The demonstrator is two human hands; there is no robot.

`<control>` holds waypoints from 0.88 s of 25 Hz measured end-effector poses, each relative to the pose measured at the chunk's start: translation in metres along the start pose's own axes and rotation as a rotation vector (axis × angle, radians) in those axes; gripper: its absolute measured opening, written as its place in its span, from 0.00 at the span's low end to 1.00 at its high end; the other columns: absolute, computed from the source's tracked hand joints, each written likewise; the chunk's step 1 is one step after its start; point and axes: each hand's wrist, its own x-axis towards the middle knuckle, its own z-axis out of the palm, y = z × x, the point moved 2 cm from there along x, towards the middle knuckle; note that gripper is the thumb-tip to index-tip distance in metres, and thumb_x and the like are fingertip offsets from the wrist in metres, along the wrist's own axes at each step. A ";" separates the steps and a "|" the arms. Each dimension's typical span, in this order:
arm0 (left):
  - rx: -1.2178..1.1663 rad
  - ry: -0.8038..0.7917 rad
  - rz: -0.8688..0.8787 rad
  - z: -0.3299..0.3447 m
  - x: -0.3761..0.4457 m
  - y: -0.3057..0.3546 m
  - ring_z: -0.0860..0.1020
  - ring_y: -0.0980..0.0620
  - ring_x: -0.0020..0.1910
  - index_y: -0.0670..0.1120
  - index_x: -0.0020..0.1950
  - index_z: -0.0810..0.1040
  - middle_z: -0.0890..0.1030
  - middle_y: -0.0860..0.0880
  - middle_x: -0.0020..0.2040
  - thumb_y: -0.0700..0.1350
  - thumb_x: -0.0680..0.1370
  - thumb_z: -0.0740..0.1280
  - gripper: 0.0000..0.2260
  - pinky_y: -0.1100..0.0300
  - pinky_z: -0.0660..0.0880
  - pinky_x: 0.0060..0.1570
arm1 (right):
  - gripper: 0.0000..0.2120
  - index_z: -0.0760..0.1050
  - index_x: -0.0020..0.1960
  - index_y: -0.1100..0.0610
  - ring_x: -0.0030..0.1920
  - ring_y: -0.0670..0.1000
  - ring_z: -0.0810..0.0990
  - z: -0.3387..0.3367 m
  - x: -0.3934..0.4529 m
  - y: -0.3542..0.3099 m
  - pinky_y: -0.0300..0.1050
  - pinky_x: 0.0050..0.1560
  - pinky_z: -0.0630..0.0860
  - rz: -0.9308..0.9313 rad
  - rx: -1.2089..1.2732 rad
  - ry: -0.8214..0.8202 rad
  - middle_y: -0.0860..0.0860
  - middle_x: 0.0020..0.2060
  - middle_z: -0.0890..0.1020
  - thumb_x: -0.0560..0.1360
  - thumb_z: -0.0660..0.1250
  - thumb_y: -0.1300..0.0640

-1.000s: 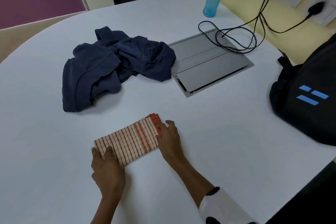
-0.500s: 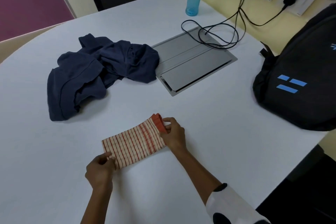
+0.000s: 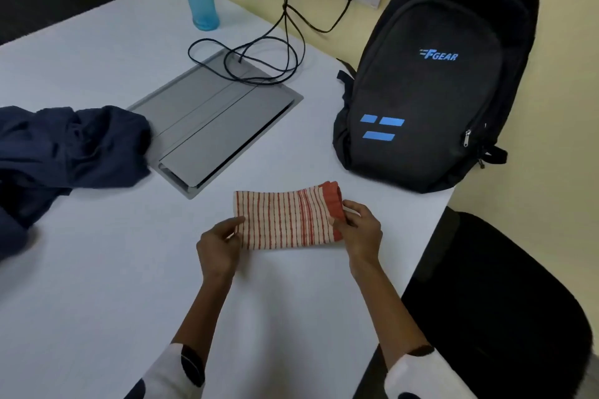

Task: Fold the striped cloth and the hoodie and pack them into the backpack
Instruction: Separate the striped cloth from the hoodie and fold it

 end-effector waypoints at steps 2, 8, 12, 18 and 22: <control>0.039 -0.079 0.115 0.039 0.008 0.025 0.77 0.45 0.59 0.41 0.58 0.80 0.79 0.43 0.61 0.29 0.76 0.59 0.16 0.55 0.73 0.59 | 0.15 0.78 0.58 0.59 0.47 0.50 0.82 -0.026 0.017 0.009 0.36 0.43 0.78 0.057 0.080 0.154 0.53 0.52 0.83 0.72 0.71 0.66; 0.163 -0.215 0.262 0.117 0.030 0.050 0.76 0.44 0.61 0.40 0.59 0.79 0.78 0.43 0.62 0.30 0.78 0.57 0.16 0.50 0.73 0.62 | 0.13 0.76 0.57 0.56 0.45 0.48 0.82 -0.070 0.041 0.039 0.33 0.38 0.75 0.153 0.137 0.392 0.52 0.50 0.83 0.73 0.70 0.64; 0.332 -0.237 0.320 0.132 0.034 0.046 0.71 0.48 0.66 0.42 0.69 0.70 0.71 0.46 0.69 0.41 0.82 0.56 0.16 0.52 0.70 0.63 | 0.22 0.70 0.66 0.56 0.64 0.55 0.73 -0.066 0.043 0.042 0.47 0.55 0.78 -0.032 -0.274 0.448 0.53 0.59 0.76 0.74 0.69 0.63; 0.779 -0.382 0.906 0.143 0.019 0.006 0.57 0.39 0.74 0.42 0.75 0.59 0.59 0.38 0.75 0.51 0.81 0.50 0.24 0.45 0.48 0.75 | 0.24 0.62 0.75 0.53 0.75 0.60 0.58 -0.015 0.037 0.043 0.60 0.74 0.53 -0.539 -0.985 0.122 0.57 0.75 0.62 0.82 0.47 0.46; 0.880 -0.383 0.927 0.149 0.017 -0.005 0.52 0.42 0.75 0.47 0.78 0.50 0.53 0.42 0.77 0.53 0.81 0.50 0.26 0.46 0.50 0.70 | 0.29 0.59 0.76 0.52 0.75 0.61 0.58 -0.009 0.040 0.067 0.61 0.71 0.49 -0.507 -1.167 -0.004 0.57 0.75 0.61 0.81 0.38 0.42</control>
